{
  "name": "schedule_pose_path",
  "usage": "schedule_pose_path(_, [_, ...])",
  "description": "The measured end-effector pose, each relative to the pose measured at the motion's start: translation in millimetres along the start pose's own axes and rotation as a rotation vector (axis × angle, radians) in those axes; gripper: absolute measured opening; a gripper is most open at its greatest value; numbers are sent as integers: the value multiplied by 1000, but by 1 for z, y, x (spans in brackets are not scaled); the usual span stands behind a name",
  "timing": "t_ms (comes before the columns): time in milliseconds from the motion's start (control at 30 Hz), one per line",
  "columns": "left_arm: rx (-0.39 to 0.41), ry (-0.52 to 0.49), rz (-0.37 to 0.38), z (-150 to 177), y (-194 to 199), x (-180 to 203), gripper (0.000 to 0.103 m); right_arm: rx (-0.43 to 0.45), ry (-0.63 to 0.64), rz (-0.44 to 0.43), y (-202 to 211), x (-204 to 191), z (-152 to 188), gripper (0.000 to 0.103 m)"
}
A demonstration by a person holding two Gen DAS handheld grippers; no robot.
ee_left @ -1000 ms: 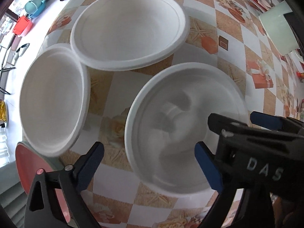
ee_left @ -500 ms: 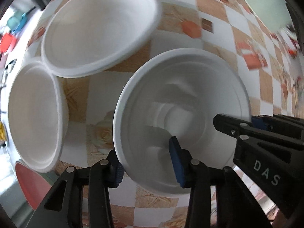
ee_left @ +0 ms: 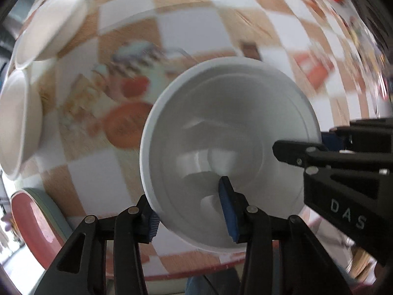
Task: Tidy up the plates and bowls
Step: 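Lift the white bowl with both grippers toward the pink plate stack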
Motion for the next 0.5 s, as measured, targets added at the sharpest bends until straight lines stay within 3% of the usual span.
schedule_pose_path(200, [-46, -80, 12, 18, -13, 26, 46, -16, -39, -8, -14, 4, 25, 20])
schedule_pose_path(300, [-51, -123, 1, 46, -23, 41, 49, -22, -63, -20, -24, 19, 27, 20])
schedule_pose_path(367, [-55, -144, -11, 48, -25, 43, 59, -18, -74, -28, -26, 25, 26, 20])
schedule_pose_path(433, [-34, -156, -27, 58, -24, 43, 77, -11, -81, -39, -28, 52, 23, 21])
schedule_pose_path(467, [-10, -161, -30, 58, -19, 43, 80, -2, -88, -36, -25, 59, 21, 25])
schedule_pose_path(500, [1, -161, -31, 47, -9, 46, 81, 16, -100, -27, -19, 66, 19, 48])
Point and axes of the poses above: each gripper's, at about its wrist camera, not at the fingertips, and y roughly against the way its jaws point, x to its right, z to its underside, the point moved 5 cm from there along -y, roughly the way its jaws point, and after that the axes turned 13 degrees about z, right-handed, at the moved point
